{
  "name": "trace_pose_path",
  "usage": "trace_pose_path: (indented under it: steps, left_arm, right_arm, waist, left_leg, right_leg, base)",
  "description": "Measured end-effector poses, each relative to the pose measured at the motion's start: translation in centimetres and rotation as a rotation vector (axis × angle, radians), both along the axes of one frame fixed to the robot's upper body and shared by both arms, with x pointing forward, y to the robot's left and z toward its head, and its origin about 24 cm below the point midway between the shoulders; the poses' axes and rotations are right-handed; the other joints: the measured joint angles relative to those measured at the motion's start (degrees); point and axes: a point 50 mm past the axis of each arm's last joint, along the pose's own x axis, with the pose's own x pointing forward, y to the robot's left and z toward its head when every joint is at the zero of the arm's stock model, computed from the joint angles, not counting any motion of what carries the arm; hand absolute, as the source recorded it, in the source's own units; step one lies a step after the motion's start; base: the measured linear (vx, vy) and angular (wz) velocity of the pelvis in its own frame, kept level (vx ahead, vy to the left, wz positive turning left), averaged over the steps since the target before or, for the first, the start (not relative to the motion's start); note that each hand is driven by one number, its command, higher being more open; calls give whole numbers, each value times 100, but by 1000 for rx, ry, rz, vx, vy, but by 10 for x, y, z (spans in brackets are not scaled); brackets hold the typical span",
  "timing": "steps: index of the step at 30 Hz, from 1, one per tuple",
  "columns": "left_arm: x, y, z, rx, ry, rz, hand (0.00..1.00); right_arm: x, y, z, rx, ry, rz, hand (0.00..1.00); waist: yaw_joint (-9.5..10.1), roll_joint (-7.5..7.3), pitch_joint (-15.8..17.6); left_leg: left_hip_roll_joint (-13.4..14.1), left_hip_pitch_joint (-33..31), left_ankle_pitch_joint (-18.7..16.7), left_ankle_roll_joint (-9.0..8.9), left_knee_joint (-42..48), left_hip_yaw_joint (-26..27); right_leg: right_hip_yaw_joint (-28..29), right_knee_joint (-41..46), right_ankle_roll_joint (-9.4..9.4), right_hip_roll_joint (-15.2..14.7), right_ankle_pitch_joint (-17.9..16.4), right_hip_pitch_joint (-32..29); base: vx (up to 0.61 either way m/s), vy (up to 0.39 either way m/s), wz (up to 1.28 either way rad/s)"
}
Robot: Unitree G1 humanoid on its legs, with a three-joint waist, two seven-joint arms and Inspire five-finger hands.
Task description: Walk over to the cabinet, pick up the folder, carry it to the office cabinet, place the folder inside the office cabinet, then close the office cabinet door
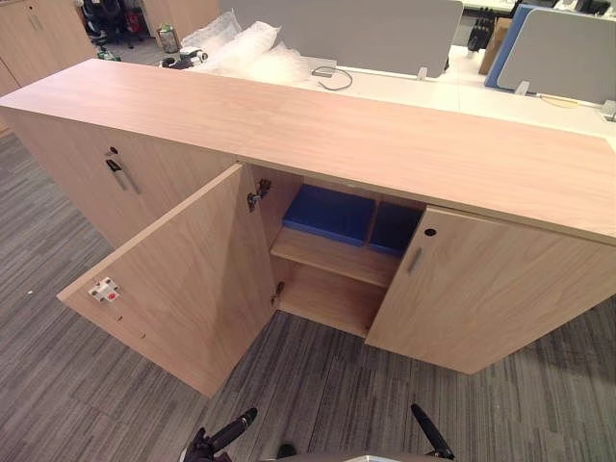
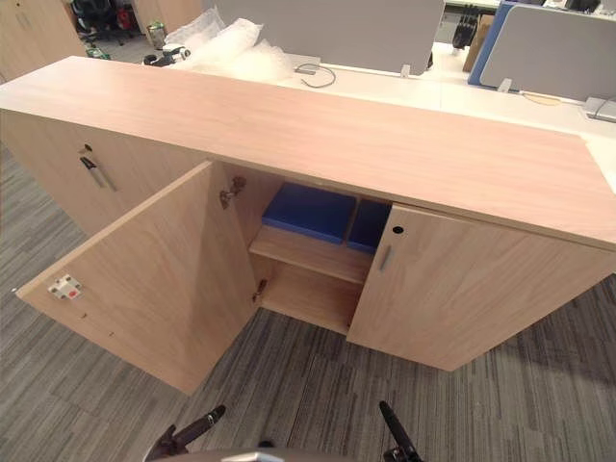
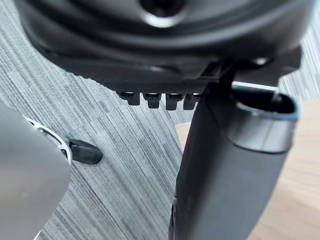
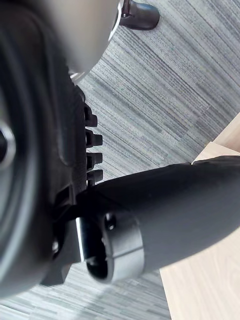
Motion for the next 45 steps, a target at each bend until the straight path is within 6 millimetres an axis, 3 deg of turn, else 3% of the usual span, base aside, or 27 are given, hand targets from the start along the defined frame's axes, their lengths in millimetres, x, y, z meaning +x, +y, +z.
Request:
trace_pose_path:
  steps: [4,9,11,17,19,22,26,29,31,33,34,37,45]
  left_arm:
    - [-13,6,-1,0,21,102,100]
    - [-48,30,-1,-51,4,589,100]
    - [-55,40,1,-45,-11,684,100]
    - [-54,83,16,40,-57,727,100]
    - [-40,102,24,82,-92,682,100]
    - [-20,114,32,98,-153,656,100]
    - [41,133,56,157,-266,457,100]
    - [83,142,78,226,-322,280,100]
    - [107,147,95,308,-332,123,100]
    - [115,153,102,402,-233,7,100]
    - [119,147,101,443,-181,-118,100]
    - [121,140,96,479,-75,-282,100]
    - [139,150,112,583,-11,-448,100]
  right_arm:
    - [-3,-4,0,-9,2,-3,100]
    - [-8,-7,-1,-1,7,-33,100]
    - [-9,-8,-1,5,2,-49,100]
    - [-15,-10,-2,18,23,-49,100]
    - [-19,-10,-3,24,35,-49,100]
    - [-20,-11,-3,27,39,-43,100]
    - [-20,-12,-3,27,40,-39,100]
    - [-20,-14,-2,25,31,-33,100]
    - [-20,-13,-2,27,26,-20,100]
    - [-22,-15,-2,25,24,-8,100]
    - [-30,-17,-3,19,42,-7,100]
    - [-38,-25,-2,16,59,-8,100]
    - [-44,-21,-3,32,54,-6,100]
  waist:
    - [-12,65,47]
    - [-48,78,51]
    - [-46,80,54]
    - [-42,95,59]
    - [-1,112,4]
    - [24,119,-4]
    - [49,131,-9]
    - [45,240,10]
    - [30,297,-21]
    - [45,243,-12]
    - [98,305,-19]
    - [101,561,-14]
    - [223,417,-85]
  left_leg:
    - [-13,13,-18,-39,-6,1]
    - [-30,25,-44,-46,-9,-34]
    - [-31,22,-69,-17,-9,-37]
    - [-47,182,-152,-49,-7,-29]
    - [-47,254,-210,-63,-6,-21]
    - [-48,259,-210,-48,-4,-21]
    - [6,324,-216,-41,31,-52]
    - [234,442,-216,-41,34,-135]
    - [412,455,-204,-59,35,-149]
    - [356,421,-185,-162,34,-172]
    - [378,398,-150,-229,33,-230]
    - [475,332,-74,-346,31,-312]
    - [491,174,77,-418,19,-261]
  right_leg:
    - [-44,-127,0,16,0,86]
    - [-168,-235,-2,36,-2,176]
    - [-167,-249,-4,40,-3,178]
    - [-153,-312,-26,39,-1,339]
    - [-153,-314,-38,40,3,399]
    - [-153,-314,-42,39,4,399]
    - [-136,-203,-72,87,23,414]
    - [-30,163,-170,220,89,340]
    - [56,16,-146,360,-228,271]
    - [1,-499,-108,421,-6,128]
    - [35,-569,-88,426,-8,161]
    - [47,-583,-80,532,-3,143]
    - [232,-589,-82,525,-3,-51]
  base:
    - [-31,-13,-1]
    - [1,-5,4]
    - [0,0,0]
    - [37,2,-2]
    - [58,-7,-3]
    - [71,-15,0]
    - [93,-39,4]
    - [41,-78,2]
    - [1,-107,-4]
    - [-45,-165,7]
    - [-21,-152,23]
    - [-39,-113,16]
    - [-93,-16,-5]
